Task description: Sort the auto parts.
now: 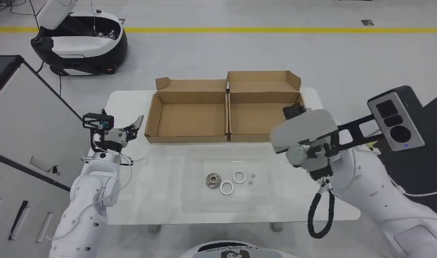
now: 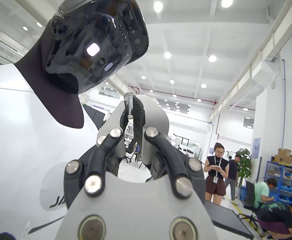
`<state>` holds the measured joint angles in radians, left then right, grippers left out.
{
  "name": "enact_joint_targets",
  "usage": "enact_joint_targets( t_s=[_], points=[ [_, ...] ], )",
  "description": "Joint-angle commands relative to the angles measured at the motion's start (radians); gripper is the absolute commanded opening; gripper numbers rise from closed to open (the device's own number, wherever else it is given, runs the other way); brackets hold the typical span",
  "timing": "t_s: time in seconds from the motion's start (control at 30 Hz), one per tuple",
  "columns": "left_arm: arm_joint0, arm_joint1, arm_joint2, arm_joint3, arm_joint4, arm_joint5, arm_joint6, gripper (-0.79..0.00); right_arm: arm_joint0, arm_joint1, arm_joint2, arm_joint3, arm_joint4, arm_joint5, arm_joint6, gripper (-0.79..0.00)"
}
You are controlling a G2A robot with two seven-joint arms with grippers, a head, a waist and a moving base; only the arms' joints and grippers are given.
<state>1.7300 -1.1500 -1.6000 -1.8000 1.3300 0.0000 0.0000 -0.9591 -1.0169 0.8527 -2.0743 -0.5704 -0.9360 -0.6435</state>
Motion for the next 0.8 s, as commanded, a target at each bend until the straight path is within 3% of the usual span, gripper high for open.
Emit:
enact_joint_targets(
  t_s=[0.0,0.53,0.77],
  points=[
    [0.000,0.000,0.000,0.000,0.000,0.000,0.000,0.000,0.000,-0.010,-0.003,0.001,-0.014,0.006,-0.018,-0.785],
    [0.000,0.000,0.000,0.000,0.000,0.000,0.000,0.000,-0.023,-0.056,-0.014,0.037,-0.027,0.117,0.170,-0.785],
    [0.000,0.000,0.000,0.000,0.000,0.000,0.000,0.000,-0.048,-0.084,-0.013,0.013,-0.019,0.097,0.090,-0.785]
  ],
)
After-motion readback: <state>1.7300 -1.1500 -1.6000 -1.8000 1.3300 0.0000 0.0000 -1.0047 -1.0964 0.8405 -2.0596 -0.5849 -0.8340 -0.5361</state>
